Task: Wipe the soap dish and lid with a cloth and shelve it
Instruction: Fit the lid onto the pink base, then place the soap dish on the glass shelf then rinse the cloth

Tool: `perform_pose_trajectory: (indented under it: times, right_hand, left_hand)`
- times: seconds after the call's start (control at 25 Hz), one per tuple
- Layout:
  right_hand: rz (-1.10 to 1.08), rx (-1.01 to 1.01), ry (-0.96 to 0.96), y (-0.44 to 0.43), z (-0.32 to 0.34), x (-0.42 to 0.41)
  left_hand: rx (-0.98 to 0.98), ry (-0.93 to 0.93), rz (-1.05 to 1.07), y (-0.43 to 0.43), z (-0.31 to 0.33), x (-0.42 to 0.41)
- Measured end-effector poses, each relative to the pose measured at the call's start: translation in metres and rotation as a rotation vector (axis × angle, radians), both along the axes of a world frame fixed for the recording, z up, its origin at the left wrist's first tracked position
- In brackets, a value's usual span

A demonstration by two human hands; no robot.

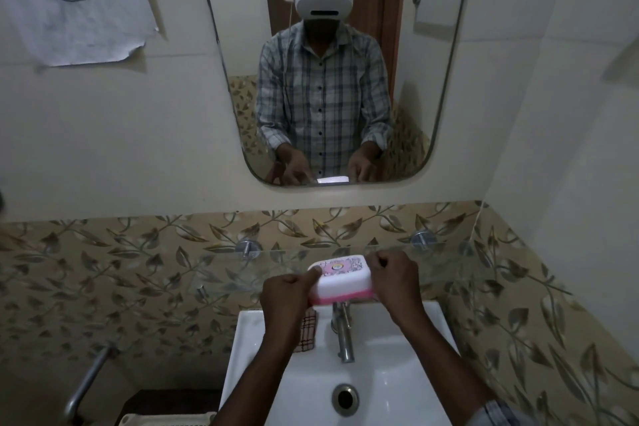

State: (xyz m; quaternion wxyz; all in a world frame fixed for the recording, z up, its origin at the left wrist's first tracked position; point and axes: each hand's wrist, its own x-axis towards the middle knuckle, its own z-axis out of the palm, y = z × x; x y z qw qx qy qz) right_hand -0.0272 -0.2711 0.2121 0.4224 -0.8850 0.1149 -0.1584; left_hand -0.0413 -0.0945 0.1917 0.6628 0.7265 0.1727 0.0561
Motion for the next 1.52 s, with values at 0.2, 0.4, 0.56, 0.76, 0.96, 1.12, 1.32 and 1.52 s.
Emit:
perform_pose_trajectory:
  times: [0.2, 0.4, 0.56, 0.76, 0.96, 1.12, 1.32, 1.52]
  right_hand:
    - [0.012, 0.119, -0.117, 0.007, 0.003, 0.019]
    - [0.015, 0.036, -0.065, 0.009, -0.012, 0.039]
    - [-0.024, 0.046, -0.097, 0.010, -0.022, 0.043]
    - [-0.046, -0.046, -0.122, 0.011, -0.034, 0.045]
    - [-0.036, 0.004, -0.149, 0.008, -0.034, 0.046]
    - [-0.123, 0.135, -0.259, 0.009, -0.030, 0.028]
    - [0.239, -0.008, -0.518, 0.052, -0.064, -0.018]
    - [0.418, -0.166, 0.185, 0.098, -0.158, -0.025]
  left_hand:
    - [0.223, -0.133, 0.076, -0.015, 0.020, 0.032]
    - [0.326, -0.163, 0.092, -0.023, 0.012, 0.052]
    - [0.371, -0.133, 0.102, -0.024, 0.004, 0.056]
    - [0.420, -0.128, 0.062, -0.020, 0.001, 0.060]
    - [0.426, -0.160, 0.059, -0.022, 0.004, 0.058]
    - [0.275, -0.341, 0.322, -0.001, -0.003, 0.027]
    - [0.260, -0.308, 0.397, 0.040, -0.087, -0.020]
    - [0.411, 0.336, 0.204, 0.070, -0.183, -0.001]
